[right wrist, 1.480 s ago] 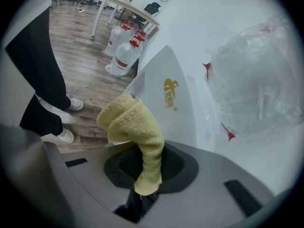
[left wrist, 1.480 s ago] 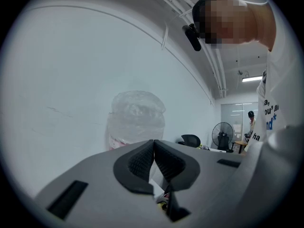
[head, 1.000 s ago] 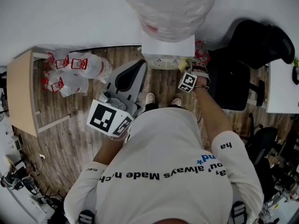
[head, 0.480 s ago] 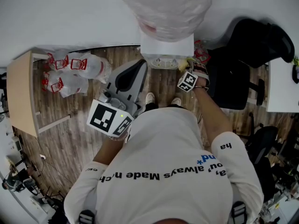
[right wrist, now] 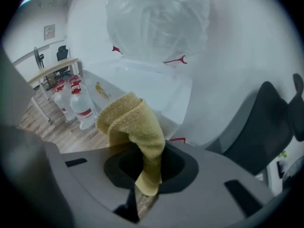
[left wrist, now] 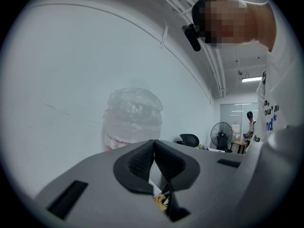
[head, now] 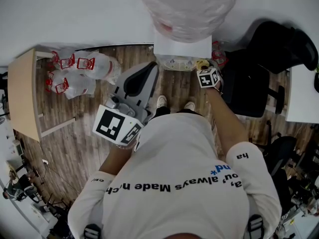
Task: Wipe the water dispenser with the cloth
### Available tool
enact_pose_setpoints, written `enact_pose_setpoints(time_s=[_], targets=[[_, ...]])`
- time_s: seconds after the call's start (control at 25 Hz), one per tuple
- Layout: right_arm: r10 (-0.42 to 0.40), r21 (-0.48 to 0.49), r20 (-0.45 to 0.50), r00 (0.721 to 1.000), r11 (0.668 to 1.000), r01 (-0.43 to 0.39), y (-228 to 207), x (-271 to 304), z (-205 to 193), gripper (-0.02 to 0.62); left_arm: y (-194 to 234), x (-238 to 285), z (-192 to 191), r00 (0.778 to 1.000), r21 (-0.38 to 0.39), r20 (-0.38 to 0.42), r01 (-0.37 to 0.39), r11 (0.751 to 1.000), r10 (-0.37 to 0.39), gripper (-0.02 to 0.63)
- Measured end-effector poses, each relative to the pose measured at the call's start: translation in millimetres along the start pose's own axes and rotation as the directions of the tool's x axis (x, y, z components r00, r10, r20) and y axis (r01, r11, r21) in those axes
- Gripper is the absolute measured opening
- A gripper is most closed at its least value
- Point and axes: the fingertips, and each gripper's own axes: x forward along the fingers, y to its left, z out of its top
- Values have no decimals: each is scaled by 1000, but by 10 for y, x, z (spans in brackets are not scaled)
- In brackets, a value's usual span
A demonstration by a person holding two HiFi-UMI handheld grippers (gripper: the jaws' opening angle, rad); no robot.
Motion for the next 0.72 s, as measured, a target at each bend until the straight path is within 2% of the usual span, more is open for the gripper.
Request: enact_pose_setpoints(time_s=[0.16, 0.72], targets=[[12, 55, 2, 1000, 998, -12, 0, 15, -15, 61, 18, -14, -15, 1000, -4, -6, -3, 1000, 3, 20], [28, 161, 2, 1000, 987, -28, -24, 83, -62, 63, 52, 3, -238, 999, -28, -30, 18, 999, -19, 20]])
